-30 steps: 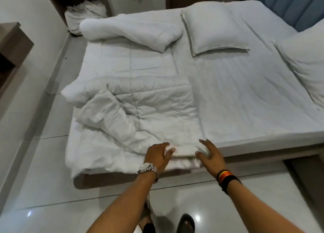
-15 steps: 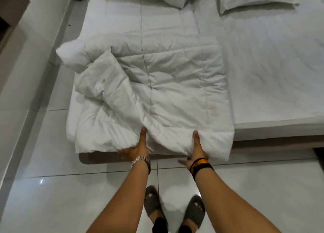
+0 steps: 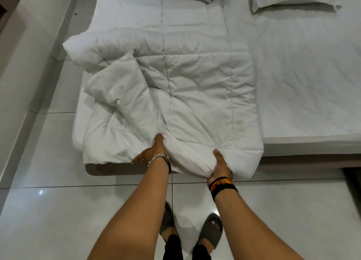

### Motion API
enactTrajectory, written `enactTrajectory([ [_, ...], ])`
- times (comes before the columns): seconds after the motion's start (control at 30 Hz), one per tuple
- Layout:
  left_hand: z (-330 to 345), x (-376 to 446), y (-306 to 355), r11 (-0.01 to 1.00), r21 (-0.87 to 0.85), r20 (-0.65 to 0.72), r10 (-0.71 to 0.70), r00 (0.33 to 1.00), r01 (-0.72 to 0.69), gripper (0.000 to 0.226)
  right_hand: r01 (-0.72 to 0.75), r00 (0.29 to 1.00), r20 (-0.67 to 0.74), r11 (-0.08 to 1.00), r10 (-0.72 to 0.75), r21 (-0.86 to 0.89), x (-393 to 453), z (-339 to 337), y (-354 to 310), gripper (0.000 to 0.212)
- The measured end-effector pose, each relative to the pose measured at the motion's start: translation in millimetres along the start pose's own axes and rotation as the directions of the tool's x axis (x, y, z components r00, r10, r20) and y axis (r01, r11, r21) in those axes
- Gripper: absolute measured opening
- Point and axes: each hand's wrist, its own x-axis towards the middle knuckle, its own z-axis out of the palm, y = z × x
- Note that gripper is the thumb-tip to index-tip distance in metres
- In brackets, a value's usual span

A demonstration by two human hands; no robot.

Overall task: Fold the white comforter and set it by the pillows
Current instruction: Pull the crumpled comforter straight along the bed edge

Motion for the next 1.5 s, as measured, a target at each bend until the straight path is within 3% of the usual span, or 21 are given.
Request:
enactTrajectory([
  [0.17,-22,-25,-6,0.990,0.136,0.022,-0.033,0.999,0.030,0.184,-0.038,0.998,-0.042,0.998,0.036,-0.047,-30,-59,27,0.077],
  [0.27,-38,-32,-25,0.993,0.086,0.029,-0.081,0.996,0.078,0.186,-0.028,0.995,-0.101,0.996,0.019,-0.085,-47,-99,28,0.083],
  [0.37,-59,-21,-52,0.978,-0.148,0.011,-0.148,0.989,0.148,0.164,0.041,0.993,-0.107,0.989,-0.057,-0.146,-50,-119,7,0.082],
  [0.47,-80,-11,-69,0.956,-0.252,0.004,-0.154,0.988,0.150,0.125,0.093,0.992,-0.074,0.982,-0.107,-0.165,-48,-127,-10,0.070],
  [0.53,-88,-8,-63,0.887,-0.424,0.030,-0.187,0.982,0.182,0.101,0.107,0.991,-0.057,0.982,-0.117,-0.156,-46,-130,-11,0.068],
  [0.6,-98,1,-53,0.840,-0.505,0.108,-0.165,0.980,0.197,0.086,0.115,0.992,-0.039,0.983,-0.122,-0.146,-44,-132,-6,0.062],
  [0.7,-121,22,-41,0.824,-0.518,0.363,-0.030,0.931,0.229,0.067,0.137,0.990,-0.003,0.985,-0.138,-0.109,-45,-132,3,0.051],
  [0.77,-141,32,-34,0.822,-0.528,0.419,0.034,0.907,0.213,0.058,0.152,0.988,0.007,0.983,-0.152,-0.104,-46,-133,10,0.050],
  [0.9,-197,36,-50,0.822,-0.556,0.174,-0.028,0.984,0.122,0.051,0.163,0.986,-0.005,0.977,-0.165,-0.137,-55,-145,30,0.052],
  [1.0,-240,30,-77,0.822,-0.563,0.057,-0.057,0.997,0.080,0.052,0.167,0.985,-0.011,0.974,-0.171,-0.153,-70,-148,42,0.049],
  [1.1,-265,39,-81,0.802,-0.590,0.140,-0.006,0.990,0.088,0.048,0.162,0.987,0.006,0.979,-0.163,-0.120,-75,-140,47,0.055],
  [1.2,-272,54,-68,0.732,-0.673,0.338,0.182,0.923,0.102,0.032,0.156,0.987,0.050,0.983,-0.152,-0.093,-76,-138,48,0.060],
  [1.3,-276,64,-51,0.724,-0.679,0.424,0.247,0.872,0.125,0.041,0.194,0.980,0.064,0.978,-0.189,-0.077,-77,-141,44,0.059],
  [1.37,-281,70,-56,0.769,-0.627,0.388,0.170,0.906,0.124,0.040,0.229,0.974,0.021,0.970,-0.228,-0.078,-79,-149,44,0.059],
  [1.5,-295,75,-102,0.830,-0.548,0.135,-0.036,0.990,0.105,0.050,0.238,0.964,-0.096,0.964,-0.250,-0.122,-77,-175,49,0.062],
])
